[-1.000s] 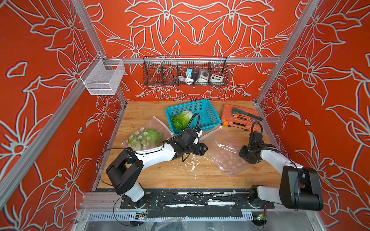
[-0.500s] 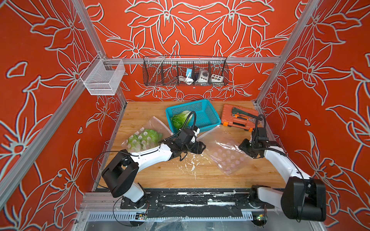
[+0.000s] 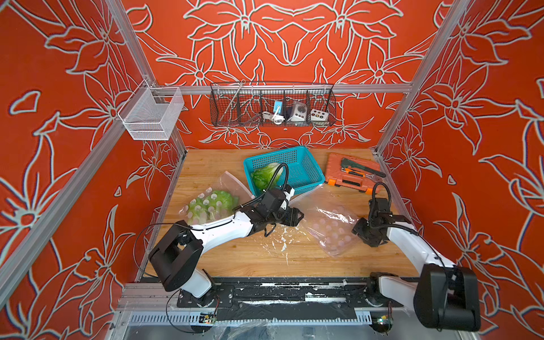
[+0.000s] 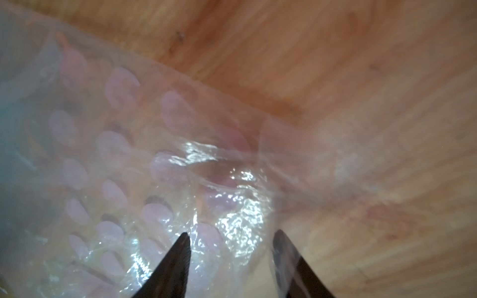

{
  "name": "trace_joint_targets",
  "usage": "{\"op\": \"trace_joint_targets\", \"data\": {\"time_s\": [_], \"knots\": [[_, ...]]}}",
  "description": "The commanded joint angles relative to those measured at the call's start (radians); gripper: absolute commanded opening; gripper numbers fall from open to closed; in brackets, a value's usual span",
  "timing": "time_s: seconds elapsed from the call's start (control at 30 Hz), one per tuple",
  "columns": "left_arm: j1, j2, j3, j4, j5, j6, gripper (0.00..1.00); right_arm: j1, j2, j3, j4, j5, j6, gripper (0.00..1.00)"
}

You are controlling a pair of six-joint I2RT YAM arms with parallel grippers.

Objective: Put the chinese cabbages into a zipper bag and zip it
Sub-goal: Pick up the zipper food storage bag at the center of the board, then open the zipper of the food storage bag at the center of the board.

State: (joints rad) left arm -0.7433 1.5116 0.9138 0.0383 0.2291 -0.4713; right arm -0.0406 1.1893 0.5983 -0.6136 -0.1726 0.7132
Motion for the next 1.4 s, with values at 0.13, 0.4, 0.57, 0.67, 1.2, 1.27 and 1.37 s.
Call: {"op": "trace_joint_targets", "data": {"time_s": [0.13, 0.4, 0.57, 0.67, 1.2, 1.27, 1.37], "knots": [[0.098, -0.132, -0.033, -0.023, 0.021, -0.031, 0.59, -0.001, -0.134, 0.012, 0.056, -0.015, -0.002, 0.00], [0.267, -0.249, 0.034, -0.107, 0.074, -0.042, 0.55, 0.162, -0.161, 0.548, -0.211, -0.038, -0.217, 0.00], [0.362, -0.290, 0.050, -0.122, 0.096, -0.053, 0.53, 0.412, 0.016, 0.941, -0.244, -0.141, -0.295, 0.00], [0.423, -0.316, 0.053, -0.142, 0.091, -0.052, 0.52, 0.517, 0.131, 1.188, -0.235, -0.276, -0.300, 0.00], [0.656, -0.375, -0.008, -0.121, 0.209, -0.067, 0.57, 0.359, 0.132, 0.833, 0.161, -0.423, -0.053, 0.00], [0.659, -0.367, -0.035, -0.101, 0.223, -0.063, 0.57, 0.343, 0.147, 0.725, 0.179, -0.319, -0.105, 0.00], [0.659, -0.345, -0.083, -0.070, 0.252, -0.061, 0.57, 0.315, 0.193, 0.572, 0.257, -0.214, -0.124, 0.00]]}}
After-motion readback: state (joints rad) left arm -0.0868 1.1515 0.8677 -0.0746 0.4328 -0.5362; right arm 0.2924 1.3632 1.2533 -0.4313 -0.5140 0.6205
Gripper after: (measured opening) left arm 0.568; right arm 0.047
